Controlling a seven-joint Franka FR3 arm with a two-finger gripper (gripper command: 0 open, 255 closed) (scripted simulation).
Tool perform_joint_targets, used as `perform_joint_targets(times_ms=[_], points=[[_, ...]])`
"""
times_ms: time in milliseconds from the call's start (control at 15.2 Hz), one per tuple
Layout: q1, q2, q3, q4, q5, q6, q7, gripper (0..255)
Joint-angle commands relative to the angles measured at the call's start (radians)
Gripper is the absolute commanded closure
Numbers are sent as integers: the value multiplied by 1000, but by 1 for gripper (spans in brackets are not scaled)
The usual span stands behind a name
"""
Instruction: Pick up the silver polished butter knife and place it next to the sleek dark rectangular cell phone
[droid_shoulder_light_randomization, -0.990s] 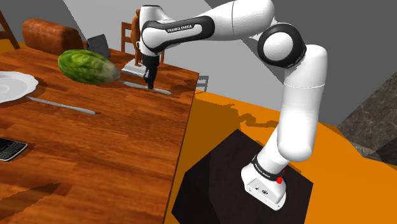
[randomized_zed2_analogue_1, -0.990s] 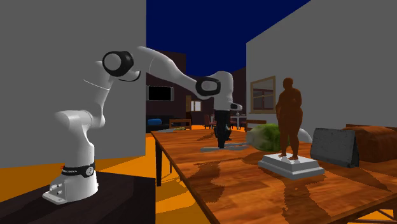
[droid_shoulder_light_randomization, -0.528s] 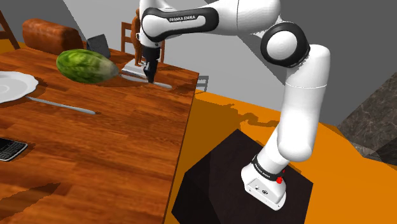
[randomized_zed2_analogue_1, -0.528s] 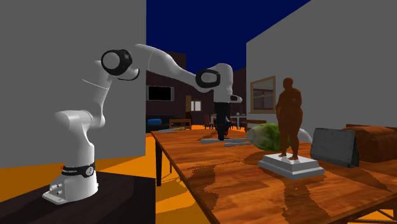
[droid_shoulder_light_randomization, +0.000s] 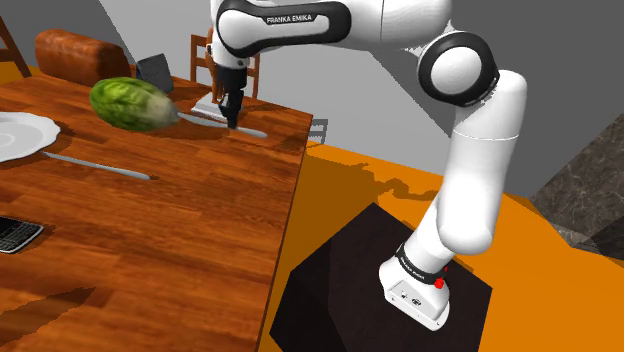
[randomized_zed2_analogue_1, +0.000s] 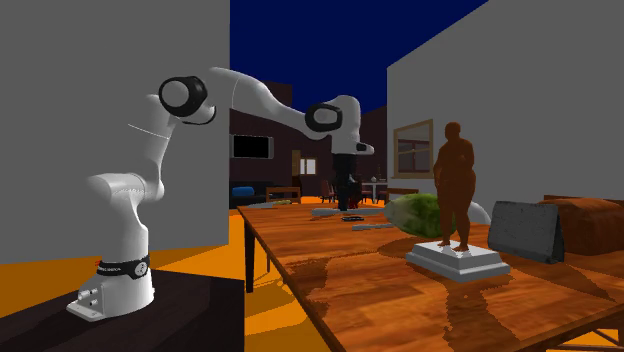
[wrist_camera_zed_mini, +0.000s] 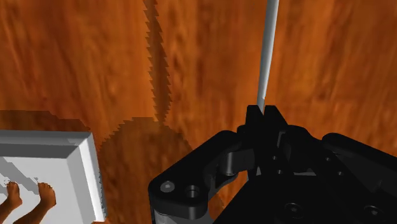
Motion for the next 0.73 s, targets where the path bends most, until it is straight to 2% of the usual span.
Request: perform_joint_targets(times_ms=[0,660], points=[[28,-12,14,-9,-1,-4,43,255],[167,-27,85,-26,-12,-6,253,255]])
